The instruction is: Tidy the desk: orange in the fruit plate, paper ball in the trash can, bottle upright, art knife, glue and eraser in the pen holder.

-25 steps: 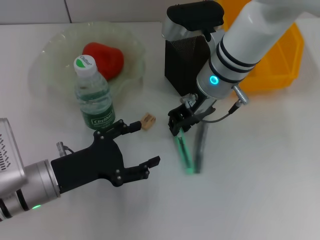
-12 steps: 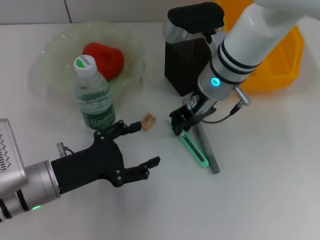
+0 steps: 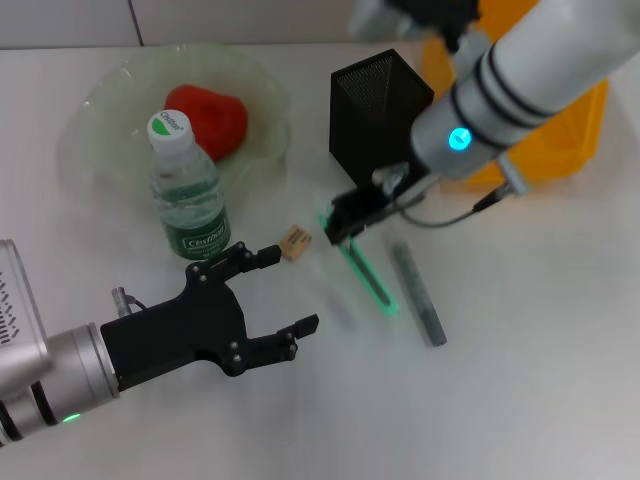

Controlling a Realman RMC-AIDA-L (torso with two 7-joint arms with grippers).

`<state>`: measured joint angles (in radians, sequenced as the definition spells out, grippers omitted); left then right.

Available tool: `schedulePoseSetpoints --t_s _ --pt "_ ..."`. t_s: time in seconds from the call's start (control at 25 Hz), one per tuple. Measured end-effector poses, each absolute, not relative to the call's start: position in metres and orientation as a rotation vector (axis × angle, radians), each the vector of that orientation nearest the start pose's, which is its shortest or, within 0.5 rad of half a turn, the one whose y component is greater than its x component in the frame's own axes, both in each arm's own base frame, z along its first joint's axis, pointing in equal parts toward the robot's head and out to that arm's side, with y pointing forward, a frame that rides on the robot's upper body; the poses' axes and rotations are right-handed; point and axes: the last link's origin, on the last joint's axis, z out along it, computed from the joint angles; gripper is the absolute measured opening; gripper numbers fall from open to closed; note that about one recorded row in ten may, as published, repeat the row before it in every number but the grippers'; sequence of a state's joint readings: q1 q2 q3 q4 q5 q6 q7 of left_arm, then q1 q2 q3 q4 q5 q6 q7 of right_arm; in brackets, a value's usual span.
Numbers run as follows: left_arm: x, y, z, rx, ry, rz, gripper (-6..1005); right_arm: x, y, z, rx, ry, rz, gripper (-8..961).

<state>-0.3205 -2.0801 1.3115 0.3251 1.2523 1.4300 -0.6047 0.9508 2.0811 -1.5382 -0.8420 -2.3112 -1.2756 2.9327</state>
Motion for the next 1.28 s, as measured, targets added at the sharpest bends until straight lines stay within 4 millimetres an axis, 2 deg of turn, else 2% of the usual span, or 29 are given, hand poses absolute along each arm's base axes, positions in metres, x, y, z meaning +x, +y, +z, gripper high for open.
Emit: schedulePoseSetpoints --t_s 0.2,0.4,0.52,0.68,0.84,0.96,1.0,1.04,1.2,1.28 --pt "-0.288 0.25 -0.071 -2.588 -0.201 -0.853 847 0.11 0.384 -0.031 -2.56 1.241 -0.079 157" --pt "-0.287 0.25 -0.07 -2.581 -0.204 -0.86 847 0.124 0.379 0.027 -2.49 0.983 0.228 157" --pt "-0.287 0.25 -0.07 -2.581 -0.207 -0.862 847 0.137 0.375 0.046 -2.473 0.79 0.447 158" --pt "-0.287 0.25 -0.07 -2.587 -0.22 -0.868 847 0.151 0.367 0.071 -2.428 0.604 0.874 156" --pt "-0.285 0.251 -0.071 -2.591 -0.218 -0.869 847 0.174 0.371 0.074 -2.351 0.535 1.109 157" --pt "-0.284 0.252 -0.071 -2.593 -0.214 -0.871 846 0.195 0.381 0.058 -2.328 0.538 1.139 158" --pt "-0.284 0.252 -0.071 -2.593 -0.214 -0.871 846 0.202 0.386 0.046 -2.341 0.519 1.141 158" --pt "-0.284 0.252 -0.071 -2.592 -0.214 -0.871 846 0.202 0.386 0.046 -2.341 0.519 1.141 158" --pt "-0.284 0.251 -0.071 -2.594 -0.211 -0.88 846 0.204 0.402 0.023 -2.355 0.499 1.058 157" --pt "-0.284 0.25 -0.071 -2.594 -0.213 -0.882 846 0.203 0.405 0.022 -2.347 0.484 1.038 156"
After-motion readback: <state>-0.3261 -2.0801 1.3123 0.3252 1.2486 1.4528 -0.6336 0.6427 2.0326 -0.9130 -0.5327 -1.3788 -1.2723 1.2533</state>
